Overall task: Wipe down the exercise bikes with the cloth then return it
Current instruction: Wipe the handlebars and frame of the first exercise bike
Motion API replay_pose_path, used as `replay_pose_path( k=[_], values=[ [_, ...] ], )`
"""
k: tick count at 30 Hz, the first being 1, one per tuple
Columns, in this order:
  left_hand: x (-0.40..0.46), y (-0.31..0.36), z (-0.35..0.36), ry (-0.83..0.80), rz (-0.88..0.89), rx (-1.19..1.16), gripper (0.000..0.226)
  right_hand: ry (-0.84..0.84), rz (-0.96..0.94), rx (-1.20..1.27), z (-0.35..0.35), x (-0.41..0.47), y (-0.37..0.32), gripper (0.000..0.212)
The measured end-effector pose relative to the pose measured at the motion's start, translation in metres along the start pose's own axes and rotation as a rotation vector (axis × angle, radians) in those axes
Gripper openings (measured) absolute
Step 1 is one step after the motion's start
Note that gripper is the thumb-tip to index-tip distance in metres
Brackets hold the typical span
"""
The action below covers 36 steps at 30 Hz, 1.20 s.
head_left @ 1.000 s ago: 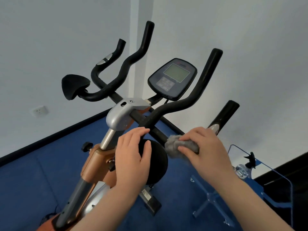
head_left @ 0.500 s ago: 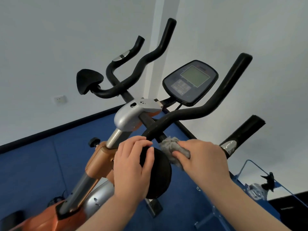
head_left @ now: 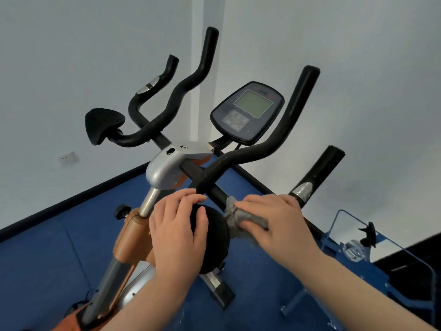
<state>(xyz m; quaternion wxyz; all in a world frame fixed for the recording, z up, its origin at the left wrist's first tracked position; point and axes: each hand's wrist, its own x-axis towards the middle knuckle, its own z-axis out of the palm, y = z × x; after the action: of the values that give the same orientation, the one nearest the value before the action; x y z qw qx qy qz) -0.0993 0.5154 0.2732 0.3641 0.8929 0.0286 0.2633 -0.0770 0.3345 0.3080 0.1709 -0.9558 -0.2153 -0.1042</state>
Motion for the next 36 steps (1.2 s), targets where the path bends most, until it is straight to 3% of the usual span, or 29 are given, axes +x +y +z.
replay_pose_path(
  k=[4, 9, 15, 20, 23, 26, 31, 36],
  values=[
    [0.011, 0.024, 0.001, -0.068, 0.129, -0.084, 0.026, 0.214, 0.025, -0.173, 0.022, -0.002, -0.009, 0.024],
    [0.034, 0.050, 0.016, -0.243, 0.150, -0.274, 0.024, 0.270, -0.257, -0.355, 0.004, -0.017, 0.033, 0.022],
    [0.039, 0.054, 0.033, -0.324, 0.123, -0.069, 0.012, 0.554, 0.069, -0.149, -0.003, -0.016, 0.057, 0.026],
    [0.038, 0.052, 0.033, -0.341, 0.138, -0.010, 0.012, 0.467, -0.252, -0.156, 0.002, -0.028, 0.066, 0.023],
    [0.038, 0.053, 0.033, -0.344, 0.126, 0.004, 0.013, 0.583, -0.119, -0.169, -0.028, -0.005, 0.091, 0.024],
    [0.037, 0.053, 0.033, -0.332, 0.113, -0.005, 0.012, 0.628, 0.034, -0.092, -0.006, -0.015, 0.079, 0.024],
    [0.037, 0.054, 0.033, -0.332, 0.116, 0.016, 0.011, 0.491, -0.223, -0.176, 0.012, -0.026, 0.067, 0.024],
    [0.036, 0.055, 0.031, -0.332, 0.091, 0.003, 0.011, 0.625, -0.106, -0.256, -0.023, 0.013, 0.098, 0.031]
  ],
)
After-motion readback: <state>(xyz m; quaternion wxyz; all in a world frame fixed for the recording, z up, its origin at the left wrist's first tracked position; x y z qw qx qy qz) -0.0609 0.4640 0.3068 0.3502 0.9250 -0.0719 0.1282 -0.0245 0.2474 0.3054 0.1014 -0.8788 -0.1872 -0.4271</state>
